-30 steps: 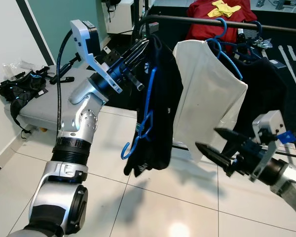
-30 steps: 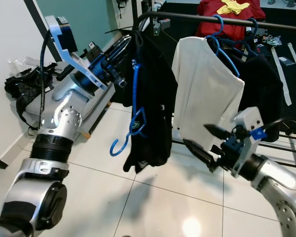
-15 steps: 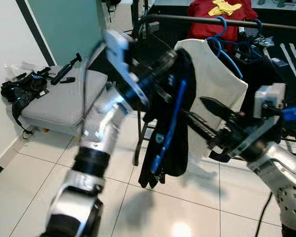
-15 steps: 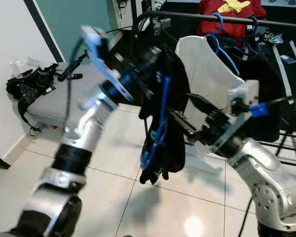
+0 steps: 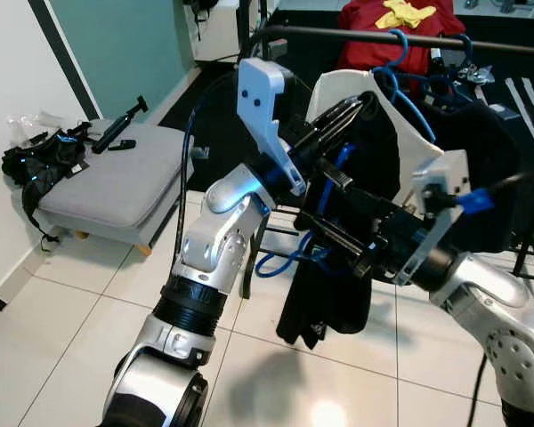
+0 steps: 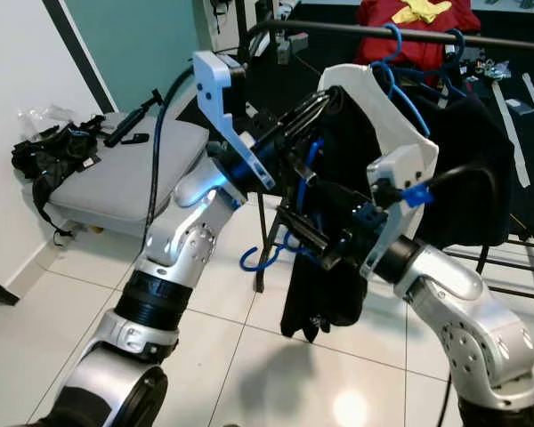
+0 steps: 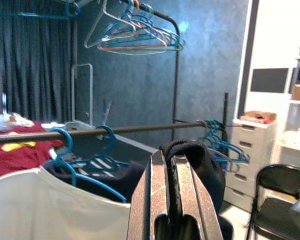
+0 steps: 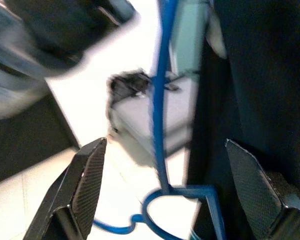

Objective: Hang hanger

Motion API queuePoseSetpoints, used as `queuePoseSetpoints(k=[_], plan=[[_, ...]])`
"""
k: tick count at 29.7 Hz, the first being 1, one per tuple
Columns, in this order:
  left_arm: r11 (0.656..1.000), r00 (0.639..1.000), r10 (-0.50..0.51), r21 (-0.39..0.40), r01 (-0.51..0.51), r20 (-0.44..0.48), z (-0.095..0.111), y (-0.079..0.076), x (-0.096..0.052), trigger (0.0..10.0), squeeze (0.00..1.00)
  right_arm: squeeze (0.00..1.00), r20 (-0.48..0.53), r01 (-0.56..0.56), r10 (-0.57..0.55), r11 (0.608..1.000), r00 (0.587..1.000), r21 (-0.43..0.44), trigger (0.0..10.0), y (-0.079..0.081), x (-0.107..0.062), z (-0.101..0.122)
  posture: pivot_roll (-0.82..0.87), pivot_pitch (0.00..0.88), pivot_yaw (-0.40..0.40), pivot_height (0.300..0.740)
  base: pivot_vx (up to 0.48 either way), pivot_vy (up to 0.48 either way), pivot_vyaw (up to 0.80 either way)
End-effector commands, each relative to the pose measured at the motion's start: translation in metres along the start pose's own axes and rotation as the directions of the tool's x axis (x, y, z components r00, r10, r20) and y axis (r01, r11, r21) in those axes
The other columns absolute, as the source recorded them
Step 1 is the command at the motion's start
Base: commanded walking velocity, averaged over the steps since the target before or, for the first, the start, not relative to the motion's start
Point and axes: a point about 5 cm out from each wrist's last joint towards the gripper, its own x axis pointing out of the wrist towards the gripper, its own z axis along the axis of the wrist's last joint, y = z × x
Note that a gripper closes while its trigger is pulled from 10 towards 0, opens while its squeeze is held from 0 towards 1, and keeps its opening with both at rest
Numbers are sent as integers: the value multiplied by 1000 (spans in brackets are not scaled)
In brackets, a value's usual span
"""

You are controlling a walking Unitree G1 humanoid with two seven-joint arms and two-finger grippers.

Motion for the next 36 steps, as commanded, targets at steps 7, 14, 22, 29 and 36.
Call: queuePoseSetpoints(k=[7, 14, 22, 29, 36], plan=[[1000, 999, 20, 15, -21, 25, 7, -6, 2, 7412, 0, 0, -13, -24, 25, 998, 1000, 65, 10000, 15, 12, -10, -130, 179, 105, 740, 0, 0, 0], [1000, 999, 21, 7, -22, 27, 8, -9, 2, 7843, 0, 0, 43, -56, 52, 992, 998, 113, 3216, 19, 14, -6, -131, 177, 103, 740, 0, 0, 0], [1000, 999, 20, -6, -20, 36, 13, -10, -2, 7725, 0, 0, 59, -59, 52, 991, 997, 123, 0, 18, 14, -5, -133, 175, 101, 740, 0, 0, 0], [1000, 999, 13, -16, -13, 31, 13, -11, -4, 7529, 0, 0, 104, -71, 56, 987, 993, 144, 0, 18, 16, -2, -130, 174, 104, 740, 0, 0, 0], [1000, 1000, 19, -17, -19, 21, 11, -11, -5, 7529, 0, 0, 138, -103, 81, 982, 987, 161, 0, 21, 14, 2, -129, 174, 105, 740, 0, 0, 0]])
